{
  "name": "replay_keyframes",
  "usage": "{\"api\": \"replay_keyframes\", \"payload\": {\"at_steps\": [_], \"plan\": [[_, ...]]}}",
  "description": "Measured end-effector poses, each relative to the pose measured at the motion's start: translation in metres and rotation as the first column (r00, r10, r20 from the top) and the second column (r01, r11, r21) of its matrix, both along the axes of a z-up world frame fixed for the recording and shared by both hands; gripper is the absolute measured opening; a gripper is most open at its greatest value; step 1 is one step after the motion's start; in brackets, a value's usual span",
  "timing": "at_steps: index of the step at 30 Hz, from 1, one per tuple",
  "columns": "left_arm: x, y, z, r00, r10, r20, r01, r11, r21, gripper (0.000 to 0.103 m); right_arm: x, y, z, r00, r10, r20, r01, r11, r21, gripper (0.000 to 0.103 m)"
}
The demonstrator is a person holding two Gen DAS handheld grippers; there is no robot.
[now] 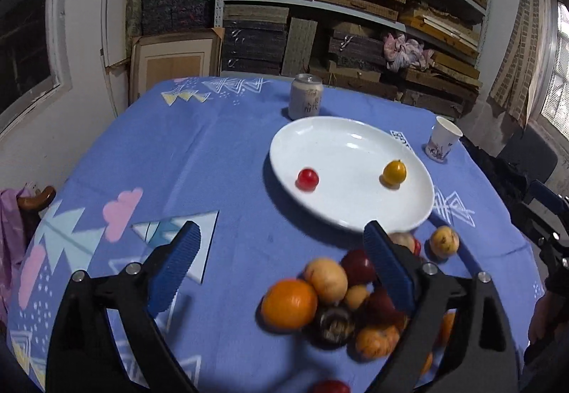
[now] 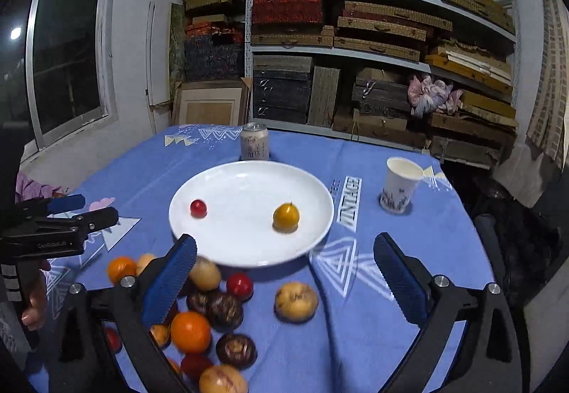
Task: Organize fruits
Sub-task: 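Grasp a pepino melon with the right tool while the left tool grasps a red tomato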
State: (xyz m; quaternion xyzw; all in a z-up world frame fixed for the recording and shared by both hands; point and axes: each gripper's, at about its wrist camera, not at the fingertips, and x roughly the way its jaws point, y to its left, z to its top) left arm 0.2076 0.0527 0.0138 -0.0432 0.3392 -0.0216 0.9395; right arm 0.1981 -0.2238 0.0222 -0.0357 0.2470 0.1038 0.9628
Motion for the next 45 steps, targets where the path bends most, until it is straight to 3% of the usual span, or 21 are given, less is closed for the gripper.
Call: {"api": "replay_keyframes", "payload": {"at_steps": [4, 6, 8, 11, 14, 20, 25, 31, 40, 42, 45], "plan": [[-0.06, -0.007, -0.034, 1.0, -0.014, -0.025, 0.015, 0.999, 0.043, 0.091, -0.051, -0.032, -0.04, 0.997, -0.065, 0.03, 0.06, 0.989, 0.135, 0.1], [-0.079, -0.016, -0.04, 0.999, -0.035, -0.023, 0.036, 0.996, 0.076, 0.091, -0.066, -0.035, -0.05, 0.998, -0.037, 0.047, 0.028, 0.984, 0.175, 0.1], [-0.091, -0.025, -0.046, 0.997, -0.072, -0.028, 0.074, 0.994, 0.085, 0.091, -0.081, -0.03, -0.057, 0.998, -0.025, 0.066, 0.014, 0.987, 0.158, 0.1], [-0.103, -0.037, -0.056, 0.994, -0.105, -0.044, 0.11, 0.986, 0.128, 0.091, -0.096, -0.012, -0.064, 0.995, -0.014, 0.097, 0.009, 0.999, 0.053, 0.1], [-0.104, -0.042, -0.057, 0.993, -0.112, -0.035, 0.116, 0.983, 0.14, 0.091, -0.103, -0.007, -0.059, 0.992, -0.001, 0.13, -0.006, 0.999, 0.054, 0.1], [-0.088, -0.042, -0.063, 0.984, -0.141, -0.112, 0.153, 0.981, 0.115, 0.091, -0.079, -0.01, -0.068, 0.999, 0.024, -0.026, -0.022, 0.996, 0.084, 0.1], [-0.077, -0.033, -0.067, 0.978, -0.137, -0.157, 0.145, 0.989, 0.037, 0.091, -0.075, -0.012, -0.075, 0.998, 0.02, -0.059, -0.013, 0.995, 0.102, 0.1], [-0.066, -0.038, -0.077, 0.966, -0.154, -0.207, 0.165, 0.986, 0.034, 0.06, -0.072, -0.007, -0.079, 0.996, 0.017, -0.083, -0.011, 0.997, 0.077, 0.1], [-0.06, -0.044, -0.079, 0.962, -0.183, -0.202, 0.194, 0.98, 0.036, 0.058, -0.053, -0.003, -0.092, 0.978, 0.031, -0.206, -0.019, 0.998, 0.06, 0.1], [-0.058, -0.046, -0.08, 0.958, -0.19, -0.216, 0.202, 0.979, 0.031, 0.049, -0.051, 0.001, -0.093, 0.975, 0.047, -0.217, -0.036, 0.998, 0.055, 0.1], [-0.057, -0.043, -0.081, 0.958, -0.184, -0.22, 0.192, 0.981, 0.017, 0.048, -0.049, 0.007, -0.095, 0.974, 0.058, -0.22, -0.049, 0.998, 0.045, 0.1]]}}
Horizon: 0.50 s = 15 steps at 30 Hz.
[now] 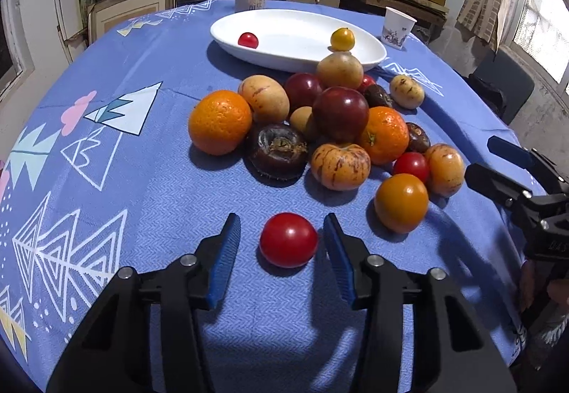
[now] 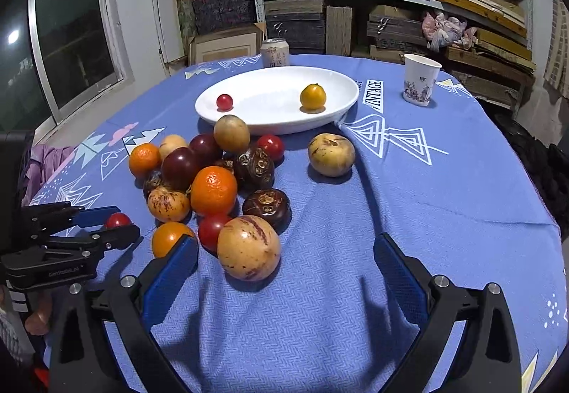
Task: Organize fruits
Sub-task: 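Grasp a pepino melon with the right tool while the left tool grasps a red tomato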
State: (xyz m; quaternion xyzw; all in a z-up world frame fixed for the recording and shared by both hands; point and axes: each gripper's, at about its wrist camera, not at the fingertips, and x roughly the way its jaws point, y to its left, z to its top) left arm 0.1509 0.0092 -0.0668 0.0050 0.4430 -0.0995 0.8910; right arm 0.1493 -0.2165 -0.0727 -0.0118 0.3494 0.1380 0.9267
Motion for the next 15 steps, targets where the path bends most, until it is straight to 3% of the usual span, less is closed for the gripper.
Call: {"api": "replay_keyframes", "payload": {"at_steps": [6, 11, 15], "plan": [[-0.001, 0.003, 0.002, 1.0, 0.007, 0.008, -0.007, 1.0, -0.008, 0.048, 0.013, 0.007, -0.009, 0.998, 0.009, -0.058, -0.011, 0.999, -0.032, 0.1], [-0.002, 0.001, 0.002, 1.0, 0.003, 0.006, -0.003, 1.0, -0.001, 0.048, 0.011, 0.014, -0.007, 0.999, 0.031, -0.035, -0.033, 0.998, -0.054, 0.1], [-0.001, 0.0, 0.001, 1.0, 0.002, -0.001, -0.002, 1.0, 0.0, 0.048, 0.016, 0.016, -0.011, 0.996, 0.055, -0.063, -0.058, 0.997, -0.045, 0.084]]}}
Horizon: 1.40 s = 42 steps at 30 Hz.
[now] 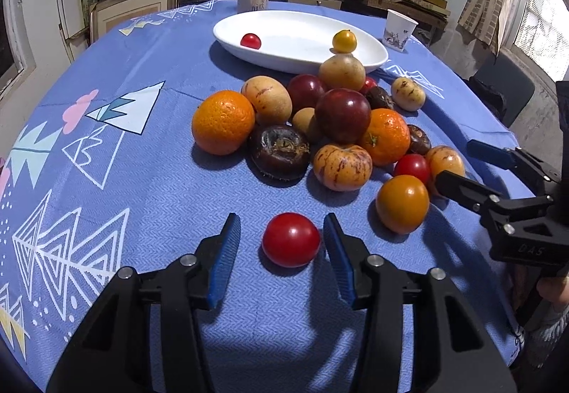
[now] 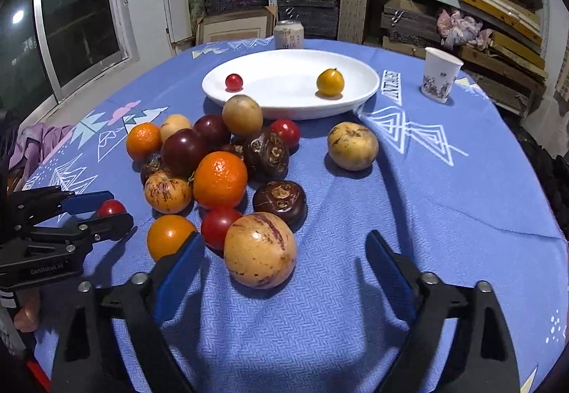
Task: Organize fruits
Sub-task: 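Grasp a pepino melon with the right tool while the left tool grasps a red tomato, then carry both fruits onto the white plate and open both tools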
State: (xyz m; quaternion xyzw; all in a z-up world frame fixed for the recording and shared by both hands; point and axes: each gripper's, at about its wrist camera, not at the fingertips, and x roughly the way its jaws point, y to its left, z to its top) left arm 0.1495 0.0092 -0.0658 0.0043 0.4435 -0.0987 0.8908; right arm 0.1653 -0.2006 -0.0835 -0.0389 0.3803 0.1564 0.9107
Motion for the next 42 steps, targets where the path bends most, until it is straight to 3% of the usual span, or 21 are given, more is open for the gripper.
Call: {"api": "replay_keyframes", "payload": {"at_steps": [3, 5, 7, 16, 20, 29, 42], "plan": [[0.001, 0.001, -0.001, 1.0, -0.001, -0.005, 0.001, 1.0, -0.012, 0.047, 0.004, -0.001, -0.003, 1.0, 0.009, -0.027, -0.008, 1.0, 0.02, 0.076], [0.002, 0.001, -0.002, 1.0, -0.007, -0.015, 0.007, 1.0, -0.022, 0.037, 0.003, -0.002, -0.002, 1.0, 0.01, -0.022, -0.009, 1.0, 0.028, 0.07], [0.003, 0.002, -0.003, 1.0, -0.011, -0.017, 0.011, 1.0, -0.027, 0.036, 0.003, 0.0, -0.003, 0.999, 0.017, -0.027, -0.016, 1.0, 0.025, 0.066], [0.003, 0.0, -0.003, 1.0, -0.014, -0.015, 0.014, 1.0, -0.018, 0.035, 0.006, -0.001, -0.005, 0.999, 0.031, -0.044, -0.029, 0.999, 0.046, 0.064], [0.001, 0.002, -0.003, 1.0, -0.012, -0.015, 0.011, 0.999, -0.031, 0.034, 0.006, -0.004, -0.006, 0.997, 0.055, -0.057, -0.05, 0.995, 0.089, 0.048], [0.001, 0.002, -0.004, 1.0, -0.012, -0.016, 0.011, 0.999, -0.036, 0.032, 0.007, -0.004, -0.007, 0.993, 0.082, -0.081, -0.071, 0.988, 0.137, 0.043], [0.0, 0.007, 0.005, 1.0, 0.011, 0.001, -0.011, 0.998, -0.055, 0.031, -0.003, -0.019, 0.007, 1.0, 0.013, -0.007, -0.012, 0.987, 0.16, 0.043]]}}
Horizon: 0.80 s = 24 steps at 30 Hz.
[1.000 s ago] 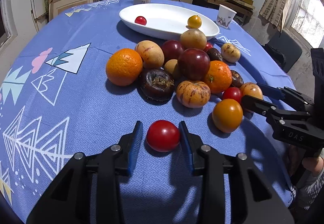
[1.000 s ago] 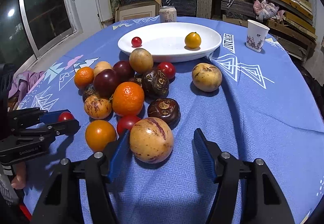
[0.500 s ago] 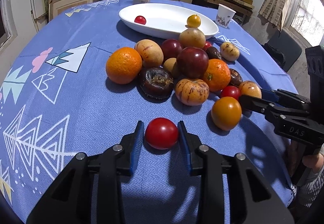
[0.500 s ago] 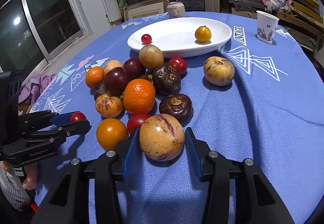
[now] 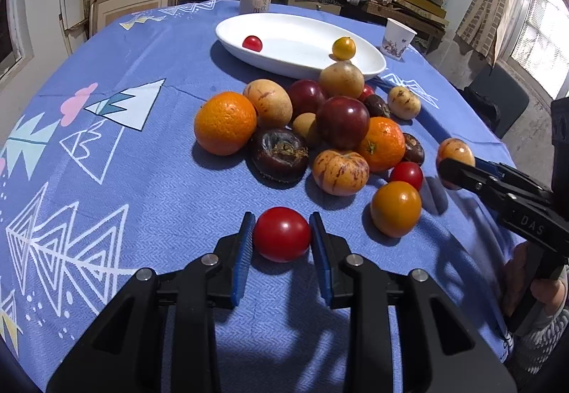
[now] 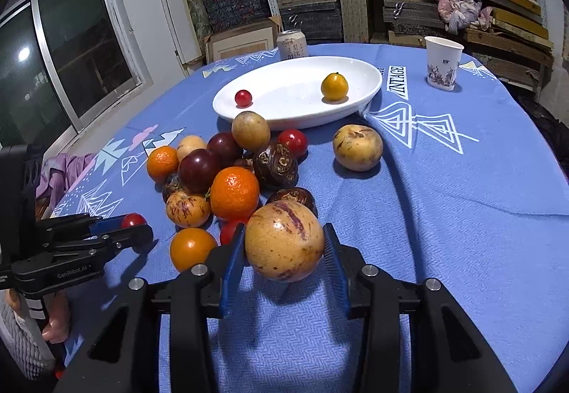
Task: Organize fruits
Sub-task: 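Carry both fruits onto the white plate and open both tools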
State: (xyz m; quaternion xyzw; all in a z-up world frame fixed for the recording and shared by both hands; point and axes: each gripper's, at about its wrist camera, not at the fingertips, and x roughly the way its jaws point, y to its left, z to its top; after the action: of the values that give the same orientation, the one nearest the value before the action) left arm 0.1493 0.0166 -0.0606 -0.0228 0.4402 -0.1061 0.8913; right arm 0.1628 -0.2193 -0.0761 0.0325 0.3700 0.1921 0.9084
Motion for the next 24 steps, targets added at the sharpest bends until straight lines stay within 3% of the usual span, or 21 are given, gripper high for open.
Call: {"api": "replay_keyframes", "payload": {"at_steps": [3, 7, 10, 13, 17, 24], "plan": [[0.015, 0.001, 0.022, 1.0, 0.014, 0.027, -0.015, 1.0, 0.018, 0.031, 0.008, -0.006, 0.022, 1.0, 0.001, 0.01, -0.002, 1.0, 0.028, 0.043], [0.055, 0.007, 0.074, 0.993, 0.05, 0.104, -0.049, 0.999, -0.009, 0.031, 0.025, -0.005, 0.087, 0.985, -0.021, 0.17, 0.022, 1.0, -0.004, 0.043], [0.095, -0.001, 0.097, 0.988, 0.066, 0.141, -0.066, 0.998, -0.006, 0.031, 0.058, 0.002, 0.11, 0.979, -0.031, 0.204, 0.035, 0.999, -0.013, 0.043], [0.134, -0.01, 0.1, 0.989, 0.063, 0.137, -0.063, 0.998, -0.001, 0.031, 0.101, 0.017, 0.098, 0.988, -0.02, 0.15, 0.024, 1.0, -0.021, 0.043], [0.188, -0.022, 0.083, 0.993, 0.063, 0.103, -0.067, 0.997, 0.029, 0.031, 0.146, 0.034, 0.066, 0.998, -0.005, 0.06, 0.008, 0.999, -0.047, 0.043], [0.257, -0.023, 0.049, 0.997, 0.066, 0.049, -0.068, 0.996, 0.05, 0.031, 0.186, 0.05, 0.035, 1.0, 0.009, -0.013, -0.01, 0.996, -0.087, 0.043]]}}
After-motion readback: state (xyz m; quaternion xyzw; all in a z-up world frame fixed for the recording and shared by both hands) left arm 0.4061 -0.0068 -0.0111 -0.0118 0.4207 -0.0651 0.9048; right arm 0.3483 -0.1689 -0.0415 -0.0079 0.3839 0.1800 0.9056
